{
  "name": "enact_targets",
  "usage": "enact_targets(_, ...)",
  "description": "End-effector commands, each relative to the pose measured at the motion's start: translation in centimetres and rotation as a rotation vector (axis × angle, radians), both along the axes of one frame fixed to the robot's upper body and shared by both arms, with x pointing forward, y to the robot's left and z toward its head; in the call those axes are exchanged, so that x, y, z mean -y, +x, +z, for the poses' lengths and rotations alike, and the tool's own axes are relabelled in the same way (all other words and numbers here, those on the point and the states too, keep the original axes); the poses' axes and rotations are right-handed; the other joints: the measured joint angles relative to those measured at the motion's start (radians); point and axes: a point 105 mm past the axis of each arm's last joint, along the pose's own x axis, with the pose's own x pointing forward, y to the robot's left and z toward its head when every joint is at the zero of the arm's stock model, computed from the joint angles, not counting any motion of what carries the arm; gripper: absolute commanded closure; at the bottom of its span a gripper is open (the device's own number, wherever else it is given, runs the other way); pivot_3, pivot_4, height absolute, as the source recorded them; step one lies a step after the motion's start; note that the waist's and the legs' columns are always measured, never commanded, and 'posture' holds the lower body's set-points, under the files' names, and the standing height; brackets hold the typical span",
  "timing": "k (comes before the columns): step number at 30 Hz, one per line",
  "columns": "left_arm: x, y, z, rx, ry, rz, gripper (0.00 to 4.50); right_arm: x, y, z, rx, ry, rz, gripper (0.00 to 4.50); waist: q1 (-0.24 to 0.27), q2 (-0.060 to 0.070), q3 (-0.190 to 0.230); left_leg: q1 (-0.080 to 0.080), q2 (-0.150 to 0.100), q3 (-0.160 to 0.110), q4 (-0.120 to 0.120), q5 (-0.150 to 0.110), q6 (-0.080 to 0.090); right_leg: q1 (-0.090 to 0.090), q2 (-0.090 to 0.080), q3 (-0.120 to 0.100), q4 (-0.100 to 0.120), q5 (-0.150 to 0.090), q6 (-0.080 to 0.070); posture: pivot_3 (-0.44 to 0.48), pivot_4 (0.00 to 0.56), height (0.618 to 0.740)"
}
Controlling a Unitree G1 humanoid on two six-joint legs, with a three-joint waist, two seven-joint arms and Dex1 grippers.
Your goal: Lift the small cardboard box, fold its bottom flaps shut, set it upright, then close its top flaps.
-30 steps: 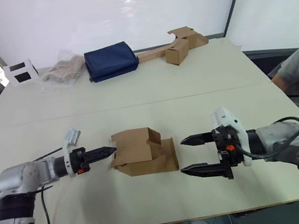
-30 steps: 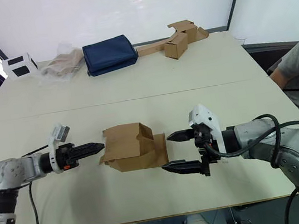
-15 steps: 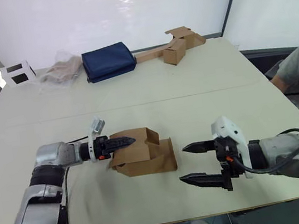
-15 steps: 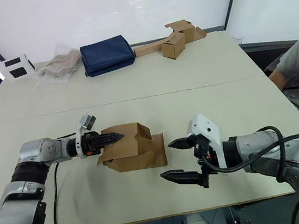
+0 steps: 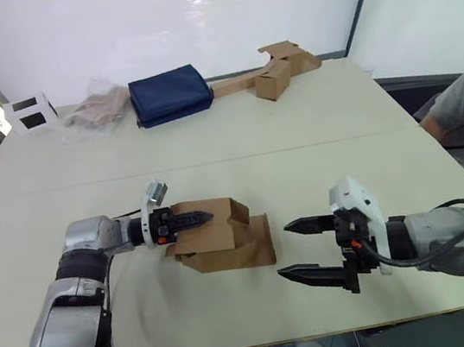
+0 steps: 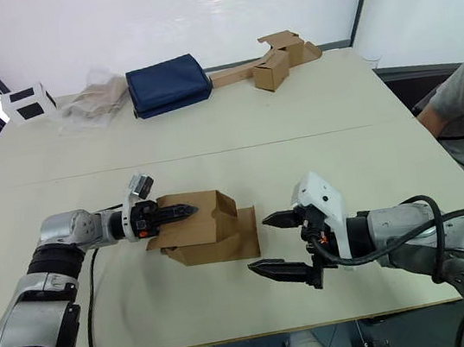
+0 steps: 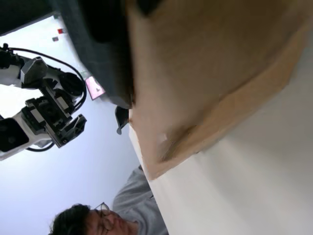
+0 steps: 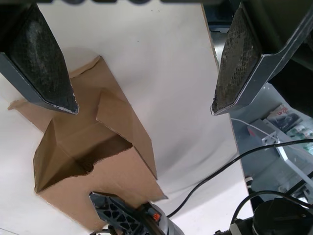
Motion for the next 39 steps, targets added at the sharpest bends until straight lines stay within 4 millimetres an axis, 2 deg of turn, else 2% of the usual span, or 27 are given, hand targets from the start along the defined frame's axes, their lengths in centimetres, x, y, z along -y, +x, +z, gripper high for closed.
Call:
enact_targets(1, -0.2, 0.2, 1.4, 0.055, -0.023, 0.01, 4.37, 0.3, 0.1, 0.6, 0.036, 0.008, -0.005, 0.0, 0.0, 0.0, 0.0, 0.0, 0.0, 0.0, 0.0, 0.0, 0.0, 0.0, 0.0, 0.0, 0.0, 0.0, 0.0, 0.0, 0.15, 0.74)
enact_targets(3, -0.3, 0.2, 1.9, 0.093, -0.028, 0.018, 4.37, 0.4, 0.2, 0.6, 0.04, 0.007, -0.012, 0.0, 0.0, 0.0, 0.0, 0.0, 0.0, 0.0, 0.0, 0.0, 0.0, 0.0, 0.0, 0.0, 0.0, 0.0, 0.0, 0.0, 0.15, 0.74)
enact_targets(7, -0.7, 0.5, 4.2, 0.218, -0.057, 0.062, 4.37, 0.9, 0.9, 0.9, 0.08, 0.025, -0.052, 0.0, 0.0, 0.0, 0.0, 0.0, 0.0, 0.0, 0.0, 0.0, 0.0, 0.0, 0.0, 0.0, 0.0, 0.0, 0.0, 0.0, 0.15, 0.74)
enact_targets(14, -0.2, 1.2, 12.9, 0.692, -0.055, 0.17, 4.37, 3.5, 7.5, 5.5, 0.259, 0.361, -0.405, 0.0, 0.001, -0.002, 0.001, 0.0, 0.0, 0.0, 0.0, 0.0, 0.0, 0.0, 0.0, 0.0, 0.0, 0.0, 0.0, 0.0, 0.15, 0.74)
enact_targets(16, 0.0, 1.1, 14.1, 0.805, -0.015, 0.179, 4.37, 3.6, 9.0, 6.8, 0.294, 0.443, -0.471, 0.0, 0.001, -0.001, 0.0, -0.001, 0.0, 0.0, 0.0, 0.0, -0.001, -0.001, -0.001, 0.0, 0.0, 0.0, 0.0, 0.0, 0.15, 0.74)
enact_targets(19, 0.3, 1.1, 14.8, 0.868, 0.016, 0.179, 4.37, 3.5, 10.4, 8.1, 0.331, 0.5, -0.521, 0.0, -0.001, 0.0, 0.0, -0.001, 0.0, 0.001, -0.001, 0.003, -0.005, -0.002, -0.001, 0.001, 0.0, 0.0, 0.0, 0.0, 0.15, 0.74)
enact_targets(22, 0.8, 0.8, 16.7, 0.986, 0.019, 0.164, 4.5, 1.4, 13.0, 10.1, 0.389, 0.545, -0.517, 0.61, -0.009, 0.0, 0.0, -0.001, 0.0, 0.001, 0.0, 0.003, -0.005, -0.003, 0.0, 0.001, 0.001, 0.0, 0.0, 0.0, 0.15, 0.74)
enact_targets(23, 1.0, 0.8, 17.0, 1.001, 0.014, 0.164, 4.5, 0.8, 13.5, 10.7, 0.393, 0.569, -0.504, 1.08, -0.012, 0.0, 0.0, -0.002, 0.0, 0.001, 0.0, 0.003, -0.005, -0.004, 0.0, 0.001, 0.002, 0.0, 0.0, 0.0, 0.15, 0.74)
enact_targets(24, 1.1, 0.9, 17.1, 1.002, 0.008, 0.167, 4.5, 0.4, 13.8, 11.1, 0.4, 0.588, -0.493, 1.31, -0.013, 0.0, 0.0, -0.003, 0.0, 0.001, 0.0, 0.003, -0.005, -0.005, 0.0, 0.001, 0.003, 0.0, 0.0, 0.0, 0.15, 0.74)
enact_targets(28, 1.3, 0.9, 17.1, 1.002, 0.002, 0.164, 4.5, -0.8, 14.3, 12.5, 0.421, 0.631, -0.452, 2.74, -0.017, 0.0, 0.0, -0.004, 0.0, 0.0, -0.002, 0.005, -0.009, -0.006, 0.0, 0.001, 0.002, 0.0, 0.0, 0.0, 0.15, 0.74)
enact_targets(30, 1.3, 0.8, 17.1, 1.0, -0.002, 0.169, 4.5, -1.5, 14.1, 12.5, 0.421, 0.635, -0.421, 3.64, -0.022, 0.0, 0.0, -0.009, 0.0, 0.0, 0.0, 0.005, -0.009, -0.009, -0.001, 0.001, 0.001, 0.0, 0.0, 0.0, 0.15, 0.74)
enact_targets(32, 1.2, 0.8, 17.1, 0.999, -0.006, 0.174, 4.5, -2.0, 13.9, 12.2, 0.409, 0.633, -0.401, 4.36, -0.026, 0.0, 0.0, -0.012, -0.001, 0.0, 0.002, 0.005, -0.009, -0.012, -0.001, 0.0, 0.003, 0.0, 0.0, 0.0, 0.15, 0.74)
enact_targets(39, 1.2, 0.7, 17.2, 0.997, -0.012, 0.171, 4.5, -3.9, 13.3, 11.4, 0.37, 0.624, -0.344, 4.44, -0.029, 0.0, 0.0, -0.012, 0.0, 0.0, 0.002, 0.005, -0.009, -0.014, 0.0, 0.001, 0.006, 0.0, 0.0, 0.0, 0.15, 0.74)
